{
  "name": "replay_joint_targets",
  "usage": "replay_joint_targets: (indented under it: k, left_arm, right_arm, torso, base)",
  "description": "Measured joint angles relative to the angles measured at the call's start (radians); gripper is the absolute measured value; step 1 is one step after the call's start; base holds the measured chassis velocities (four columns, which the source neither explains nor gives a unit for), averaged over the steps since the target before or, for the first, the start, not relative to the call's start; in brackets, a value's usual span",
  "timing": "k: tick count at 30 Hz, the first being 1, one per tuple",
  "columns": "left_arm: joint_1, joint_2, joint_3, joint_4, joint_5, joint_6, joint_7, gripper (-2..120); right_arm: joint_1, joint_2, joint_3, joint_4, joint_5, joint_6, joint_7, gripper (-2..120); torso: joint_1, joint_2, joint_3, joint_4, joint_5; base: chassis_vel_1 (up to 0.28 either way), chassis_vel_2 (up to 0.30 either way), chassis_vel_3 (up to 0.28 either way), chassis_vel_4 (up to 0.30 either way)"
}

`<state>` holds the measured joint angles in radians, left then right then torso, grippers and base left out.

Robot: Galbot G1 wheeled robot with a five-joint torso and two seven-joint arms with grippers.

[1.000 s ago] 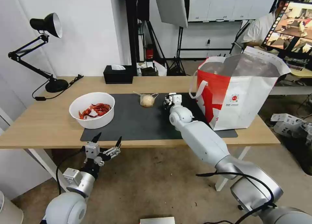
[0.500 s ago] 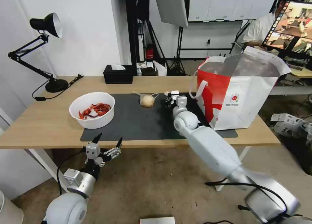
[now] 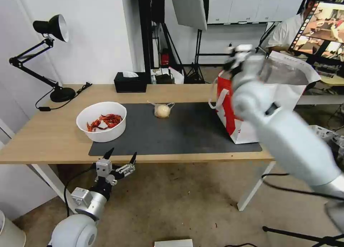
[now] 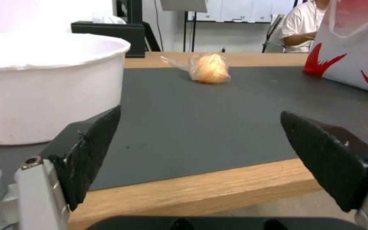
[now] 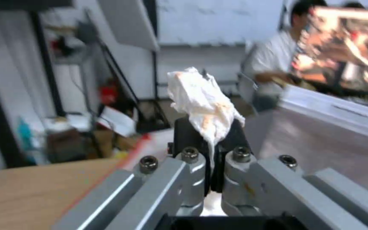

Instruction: Pick up the trash from the table and place it into the takeout bag.

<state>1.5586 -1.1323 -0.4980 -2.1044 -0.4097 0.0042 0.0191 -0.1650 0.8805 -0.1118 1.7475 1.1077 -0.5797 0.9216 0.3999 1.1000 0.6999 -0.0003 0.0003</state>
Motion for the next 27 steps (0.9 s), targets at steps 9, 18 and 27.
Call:
replay_joint_targets:
  k: [9,18,27]
  left_arm:
    - [-0.001,0.004,0.0,-0.014,0.0,-0.001,0.0,100]
    - [0.001,0.012,-0.008,-0.014,-0.002,-0.013,0.002,100]
    - [0.001,0.004,-0.006,-0.003,-0.002,-0.015,0.005,100]
  right_arm:
    - [0.038,-0.027,-0.023,-0.057,0.224,-0.043,0.083,0]
    - [0.057,-0.021,-0.035,-0.07,0.269,-0.046,0.083,31]
    - [0.062,0.002,-0.042,-0.076,0.243,-0.075,0.075,64]
  torso:
    - [0.0,0.0,0.0,0.0004,0.0]
    - [0.0,0.0,0.0,0.0003,-0.0003]
    - [0.0,0.0,0.0,0.0003,-0.0003]
  base:
    - [0.0,0.0,0.0,0.0]
    - [0.0,0.0,0.0,0.0]
    - [0.0,0.0,0.0,0.0]
